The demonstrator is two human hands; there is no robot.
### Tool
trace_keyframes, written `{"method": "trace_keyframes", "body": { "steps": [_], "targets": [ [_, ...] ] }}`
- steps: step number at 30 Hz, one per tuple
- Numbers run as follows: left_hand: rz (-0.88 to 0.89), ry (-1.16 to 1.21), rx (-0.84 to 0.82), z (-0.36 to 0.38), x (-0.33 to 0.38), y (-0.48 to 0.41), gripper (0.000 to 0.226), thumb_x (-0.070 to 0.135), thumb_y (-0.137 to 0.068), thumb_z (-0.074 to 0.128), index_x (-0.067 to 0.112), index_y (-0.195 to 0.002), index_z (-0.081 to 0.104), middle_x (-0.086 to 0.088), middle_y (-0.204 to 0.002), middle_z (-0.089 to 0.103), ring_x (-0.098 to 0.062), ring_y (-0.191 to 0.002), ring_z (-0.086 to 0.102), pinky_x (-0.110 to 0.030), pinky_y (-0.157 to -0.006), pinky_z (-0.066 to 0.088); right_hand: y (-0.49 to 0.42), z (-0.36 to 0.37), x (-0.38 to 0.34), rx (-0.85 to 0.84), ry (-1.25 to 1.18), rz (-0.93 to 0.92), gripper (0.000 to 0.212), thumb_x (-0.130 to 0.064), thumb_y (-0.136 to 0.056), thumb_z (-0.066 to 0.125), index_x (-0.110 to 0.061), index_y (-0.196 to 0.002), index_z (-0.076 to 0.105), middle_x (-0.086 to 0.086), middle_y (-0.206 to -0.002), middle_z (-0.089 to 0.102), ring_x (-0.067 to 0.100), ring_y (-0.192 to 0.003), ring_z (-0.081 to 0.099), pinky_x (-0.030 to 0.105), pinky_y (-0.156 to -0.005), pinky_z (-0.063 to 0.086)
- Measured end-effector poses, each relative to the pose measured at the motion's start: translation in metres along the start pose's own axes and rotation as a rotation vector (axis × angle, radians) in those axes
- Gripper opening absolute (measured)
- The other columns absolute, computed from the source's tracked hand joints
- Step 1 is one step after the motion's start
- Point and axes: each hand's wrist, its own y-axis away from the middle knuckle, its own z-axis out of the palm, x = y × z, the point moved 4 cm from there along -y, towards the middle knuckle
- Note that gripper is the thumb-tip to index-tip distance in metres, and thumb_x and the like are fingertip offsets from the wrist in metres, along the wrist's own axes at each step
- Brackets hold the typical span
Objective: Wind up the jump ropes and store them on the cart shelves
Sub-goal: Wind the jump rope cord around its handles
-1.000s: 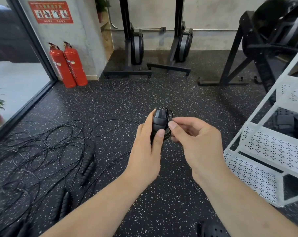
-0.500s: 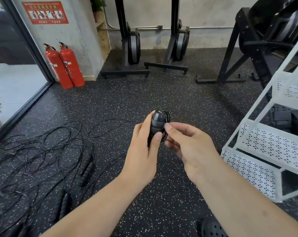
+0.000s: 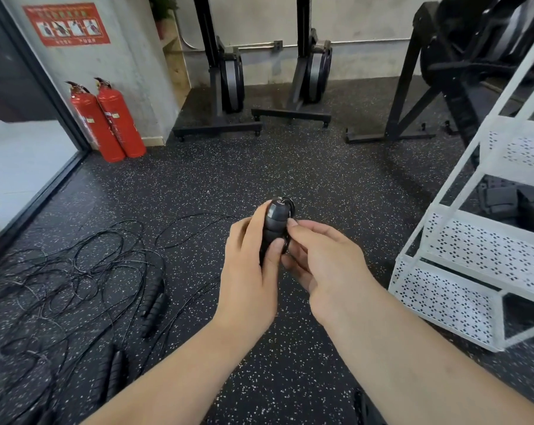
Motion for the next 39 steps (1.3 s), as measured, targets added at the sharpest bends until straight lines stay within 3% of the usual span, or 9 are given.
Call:
{"method": "trace_keyframes", "body": {
  "steps": [6,10,13,19,24,28,31,36,39],
  "targets": [
    [-0.036,0.082,-0.022,0.003,0.005,0.000,0.047,0.030,-0.112,0.044,0.045,-0.157,0.037,0.023,-0.139,0.049,0.009,-0.130,0.050,-0.003,-0.100,0.036,-0.011,0.002,-0.007,-0.029,0.045,-0.055,0.027,-0.010,-0.092,0.082,-0.017,-0.115,0.071,0.009,-0.098,0.080,0.012,-0.065,0.070,0.029,-0.060,0.059],
    [-0.094,0.215,-0.010,0.002,0.007,-0.008,0.045,0.026,-0.115,0.040,0.031,-0.159,0.043,0.019,-0.144,0.061,0.001,-0.134,0.055,-0.014,-0.108,0.041,-0.014,0.006,-0.015,-0.101,0.207,-0.231,0.036,-0.014,-0.095,0.079,-0.035,-0.123,0.072,-0.005,-0.111,0.076,0.008,-0.084,0.067,0.023,-0.070,0.055],
    [-0.196,0.322,0.006,0.000,0.007,-0.010,0.038,0.028,-0.116,0.040,0.033,-0.151,0.055,0.017,-0.130,0.071,0.000,-0.121,0.065,-0.013,-0.095,0.048,-0.015,0.005,-0.018,-0.074,0.185,-0.307,0.037,-0.008,-0.089,0.085,-0.028,-0.118,0.077,-0.006,-0.102,0.077,0.005,-0.082,0.069,0.015,-0.065,0.054],
    [-0.497,0.566,0.140,-0.012,-0.012,-0.017,0.033,0.042,-0.115,0.042,0.032,-0.113,0.074,-0.008,-0.113,0.077,-0.038,-0.112,0.070,-0.062,-0.104,0.055,0.001,0.019,-0.005,-0.308,0.040,-0.055,0.019,-0.018,-0.103,0.069,-0.019,-0.122,0.071,-0.001,-0.081,0.060,0.010,-0.057,0.044,0.027,-0.052,0.039],
    [-0.540,0.630,0.058,-0.022,-0.018,-0.023,0.032,0.038,-0.115,0.045,0.028,-0.107,0.074,-0.006,-0.110,0.079,-0.032,-0.106,0.075,-0.049,-0.091,0.061,0.043,0.033,0.001,-0.338,0.906,-0.651,0.016,-0.030,-0.105,0.062,-0.046,-0.110,0.062,-0.019,-0.094,0.067,0.003,-0.079,0.063,0.019,-0.070,0.051],
    [-0.472,0.627,-0.112,-0.021,0.001,-0.021,0.034,0.036,-0.116,0.042,0.024,-0.120,0.073,-0.016,-0.107,0.078,-0.029,-0.083,0.075,-0.044,-0.070,0.062,0.002,0.007,-0.033,-0.311,0.300,-0.342,0.018,-0.002,-0.102,0.063,-0.019,-0.107,0.066,-0.004,-0.076,0.061,0.011,-0.056,0.044,0.029,-0.052,0.042],
    [-0.460,0.741,-0.211,-0.016,0.016,-0.016,0.040,0.040,-0.115,0.042,0.012,-0.132,0.065,-0.023,-0.113,0.076,-0.040,-0.080,0.070,-0.054,-0.075,0.059,-0.014,0.001,-0.042,-0.331,0.090,-0.232,0.017,0.001,-0.099,0.066,-0.015,-0.102,0.065,0.004,-0.079,0.057,0.012,-0.054,0.038,0.026,-0.049,0.036],
    [-0.468,0.821,-0.259,-0.013,0.020,-0.014,0.042,0.048,-0.102,0.056,0.020,-0.131,0.068,-0.014,-0.115,0.077,-0.034,-0.090,0.075,-0.049,-0.082,0.063,-0.012,-0.011,-0.041,0.006,0.732,-0.791,0.016,-0.036,-0.097,0.075,-0.043,-0.110,0.070,-0.014,-0.103,0.067,0.004,-0.085,0.063,0.029,-0.083,0.051],
    [-0.516,0.843,-0.285,-0.006,0.021,-0.011,0.034,0.041,-0.109,0.053,0.029,-0.136,0.069,-0.005,-0.129,0.076,-0.025,-0.119,0.073,-0.045,-0.099,0.060,-0.010,-0.007,-0.039,-0.103,0.878,-0.799,0.029,-0.043,-0.107,0.056,-0.050,-0.135,0.058,-0.023,-0.125,0.062,-0.007,-0.107,0.058,0.019,-0.094,0.044]
  ]
}}
